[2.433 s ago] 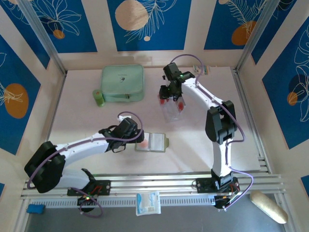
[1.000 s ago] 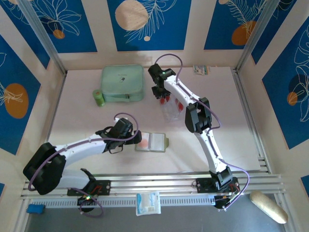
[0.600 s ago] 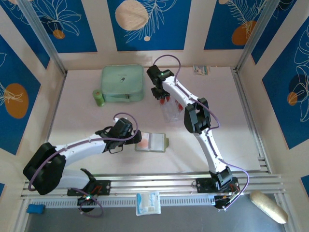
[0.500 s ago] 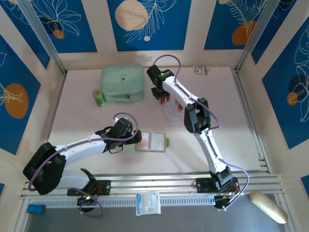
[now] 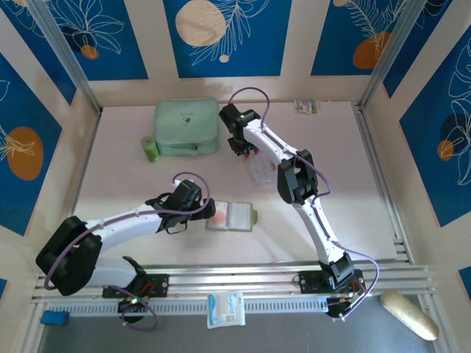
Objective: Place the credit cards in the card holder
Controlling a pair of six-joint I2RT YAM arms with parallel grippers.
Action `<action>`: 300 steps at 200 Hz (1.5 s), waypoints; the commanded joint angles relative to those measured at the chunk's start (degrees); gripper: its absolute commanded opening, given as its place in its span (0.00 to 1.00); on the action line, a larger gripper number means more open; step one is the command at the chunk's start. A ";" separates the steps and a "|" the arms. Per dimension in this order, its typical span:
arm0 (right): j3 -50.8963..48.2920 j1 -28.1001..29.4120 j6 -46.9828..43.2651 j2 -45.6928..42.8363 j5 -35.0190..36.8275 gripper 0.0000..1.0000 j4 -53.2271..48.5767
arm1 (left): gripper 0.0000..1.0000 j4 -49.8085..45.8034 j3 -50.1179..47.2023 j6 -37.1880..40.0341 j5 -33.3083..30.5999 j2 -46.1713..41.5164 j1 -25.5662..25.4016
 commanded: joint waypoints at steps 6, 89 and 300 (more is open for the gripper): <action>2.17 -0.45 0.50 0.98 -1.38 0.36 -1.55 | 1.00 0.55 -0.84 -0.40 0.84 0.23 0.83; 4.02 -2.15 3.21 0.96 -6.85 0.29 -1.43 | 1.00 0.57 -0.97 -0.39 0.89 0.42 0.92; -2.33 -1.52 5.71 -15.53 -20.47 0.00 2.28 | 1.00 -6.20 1.46 2.95 -2.18 -5.55 1.84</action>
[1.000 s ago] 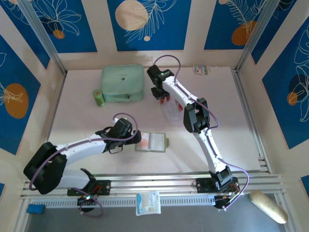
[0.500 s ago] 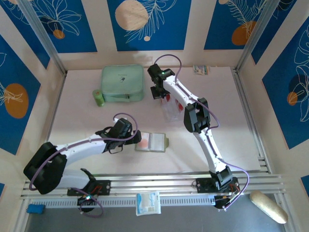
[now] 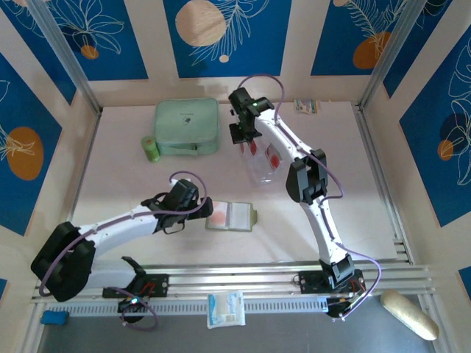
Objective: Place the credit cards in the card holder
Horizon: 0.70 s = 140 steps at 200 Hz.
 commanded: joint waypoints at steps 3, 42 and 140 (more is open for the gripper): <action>-3.91 1.04 2.10 -8.39 -5.15 0.00 2.34 | 1.00 -3.50 1.49 2.04 -1.64 -2.28 1.03; -20.15 2.30 5.98 -20.99 -9.48 0.00 11.56 | 1.00 -5.69 2.96 4.26 -1.65 -3.24 1.11; -89.89 4.81 34.51 -58.97 -20.56 0.00 65.90 | 1.00 -8.48 8.72 9.21 0.82 2.85 -0.63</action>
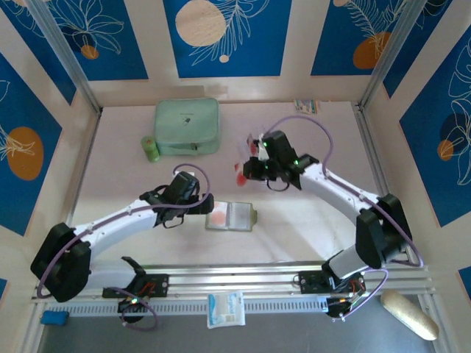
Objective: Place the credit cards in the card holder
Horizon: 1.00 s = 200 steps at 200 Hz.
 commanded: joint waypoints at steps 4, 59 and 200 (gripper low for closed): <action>-12.11 2.01 11.57 -5.91 -1.49 0.00 20.39 | 1.00 -2.10 2.28 1.69 0.58 2.41 -1.02; -28.55 9.61 19.44 -9.73 8.76 0.00 36.35 | 1.00 -2.51 3.95 2.24 -1.67 7.09 -3.76; -35.49 17.64 23.33 -4.33 19.92 0.00 47.05 | 1.00 -2.42 0.64 1.93 -6.48 10.33 -7.09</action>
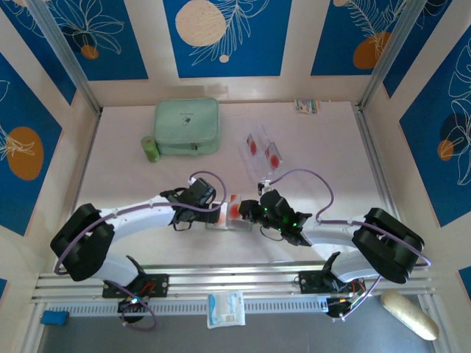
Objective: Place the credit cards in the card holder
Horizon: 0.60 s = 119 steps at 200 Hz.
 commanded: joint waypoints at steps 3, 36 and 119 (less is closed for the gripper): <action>-0.47 0.54 0.83 1.40 2.47 0.00 2.83 | 1.00 -0.87 -1.73 -0.11 -1.88 0.35 -0.57; -0.37 0.71 1.04 2.46 2.84 0.00 3.46 | 1.00 -0.64 -2.94 -0.86 -1.97 0.45 -0.80; 0.03 1.24 1.48 4.88 3.21 0.00 5.43 | 1.00 -1.12 -4.46 -2.58 -2.23 -0.10 -1.18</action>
